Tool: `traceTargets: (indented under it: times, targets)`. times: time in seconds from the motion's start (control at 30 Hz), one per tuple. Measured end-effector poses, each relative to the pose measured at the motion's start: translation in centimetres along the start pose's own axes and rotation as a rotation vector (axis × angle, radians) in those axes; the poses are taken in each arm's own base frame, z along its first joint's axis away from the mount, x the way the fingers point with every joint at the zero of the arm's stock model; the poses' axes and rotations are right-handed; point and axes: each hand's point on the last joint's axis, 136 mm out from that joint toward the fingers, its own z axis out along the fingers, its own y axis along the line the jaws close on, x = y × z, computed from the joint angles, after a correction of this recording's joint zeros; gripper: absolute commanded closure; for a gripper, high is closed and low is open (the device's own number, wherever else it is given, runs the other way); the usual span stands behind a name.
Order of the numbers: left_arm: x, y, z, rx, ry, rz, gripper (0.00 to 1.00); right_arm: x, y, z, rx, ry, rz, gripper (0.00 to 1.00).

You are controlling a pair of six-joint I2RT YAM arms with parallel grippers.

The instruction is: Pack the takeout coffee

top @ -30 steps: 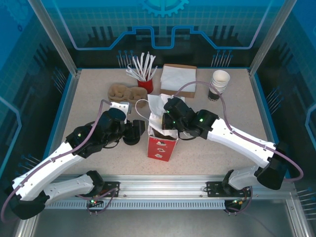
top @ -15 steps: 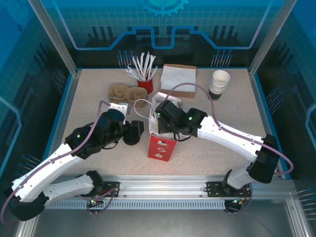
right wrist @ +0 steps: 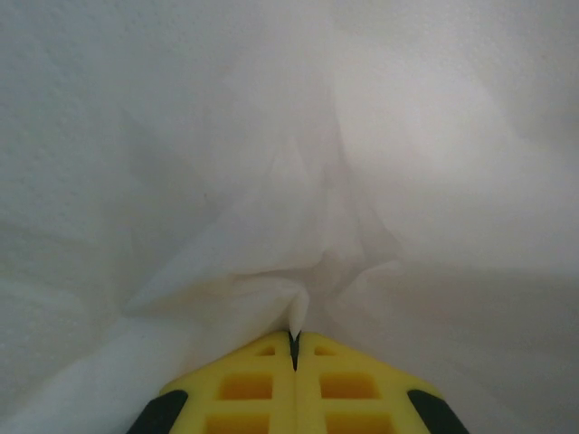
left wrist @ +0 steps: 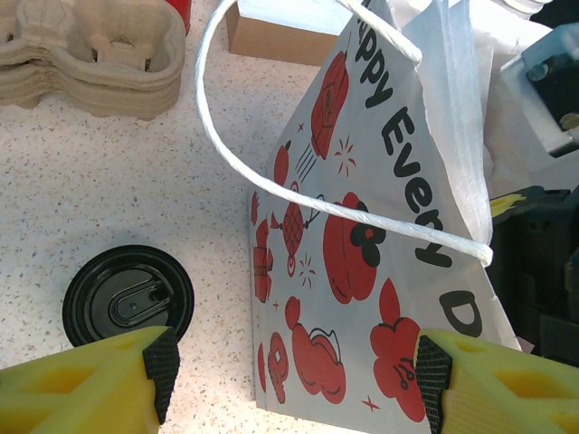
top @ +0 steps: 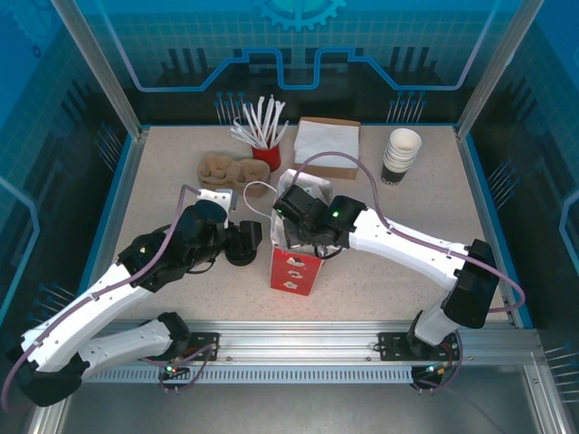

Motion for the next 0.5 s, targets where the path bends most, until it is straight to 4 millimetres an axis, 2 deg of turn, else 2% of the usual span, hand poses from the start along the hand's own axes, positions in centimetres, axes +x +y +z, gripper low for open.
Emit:
traceTargets:
  times: [0.13,0.23,0.5]
  targets:
    - [0.0,0.0,0.0,-0.001,0.0,0.0,0.29,-0.2,0.2,-0.2,0.004,0.008,-0.026,0.79]
    - [0.1,0.0,0.0,-0.001,0.001,0.0,0.29,-0.9,0.5,-1.2,-0.005,-0.005,-0.041,0.68]
    - [0.1,0.3,0.1,-0.009,0.001,-0.004,0.29,-3.9,1.1,-5.0,-0.048,-0.095,-0.049,0.65]
